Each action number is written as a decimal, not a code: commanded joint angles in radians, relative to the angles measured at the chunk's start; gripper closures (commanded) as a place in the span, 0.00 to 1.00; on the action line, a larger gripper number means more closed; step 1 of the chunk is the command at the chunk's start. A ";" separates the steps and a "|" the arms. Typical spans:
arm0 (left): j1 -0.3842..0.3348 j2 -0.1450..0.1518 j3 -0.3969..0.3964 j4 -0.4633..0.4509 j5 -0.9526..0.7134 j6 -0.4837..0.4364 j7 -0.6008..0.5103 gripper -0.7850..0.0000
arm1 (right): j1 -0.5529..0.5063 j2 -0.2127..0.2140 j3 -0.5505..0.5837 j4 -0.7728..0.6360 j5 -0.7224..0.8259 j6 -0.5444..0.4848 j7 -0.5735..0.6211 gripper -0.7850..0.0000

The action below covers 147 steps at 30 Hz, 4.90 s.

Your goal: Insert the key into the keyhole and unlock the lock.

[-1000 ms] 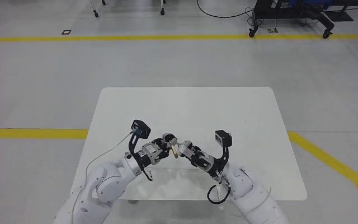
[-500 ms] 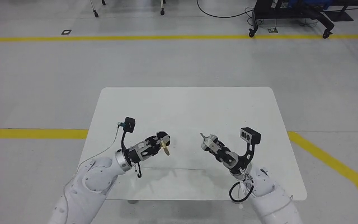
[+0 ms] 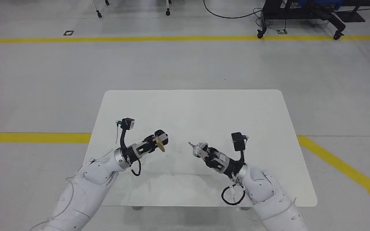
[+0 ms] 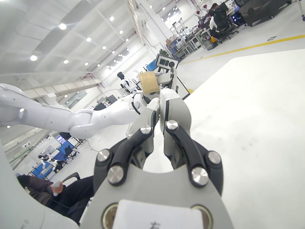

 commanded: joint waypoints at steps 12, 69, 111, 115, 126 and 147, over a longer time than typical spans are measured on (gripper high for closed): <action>0.022 0.004 -0.018 -0.050 0.132 0.063 0.058 1.00 | 0.001 -0.001 -0.003 -0.041 -0.173 0.092 -0.011 1.00; -0.052 -0.031 0.076 0.151 -0.356 0.148 -0.307 1.00 | -0.224 0.004 0.021 -0.304 -0.506 0.314 -0.177 1.00; 0.021 -0.057 0.027 0.020 -0.465 0.446 -0.282 1.00 | -0.201 0.003 -0.021 -0.301 0.007 0.471 0.013 1.00; 0.028 -0.057 0.016 0.012 -0.458 0.443 -0.282 1.00 | -0.195 0.002 -0.018 -0.290 0.028 0.471 0.018 1.00; 0.037 -0.062 0.007 0.000 -0.406 0.419 -0.261 1.00 | -0.176 0.000 -0.018 -0.276 0.051 0.485 0.040 1.00; 0.084 -0.064 -0.024 -0.070 -0.279 0.361 -0.156 1.00 | -0.157 -0.003 -0.015 -0.261 0.102 0.490 0.079 1.00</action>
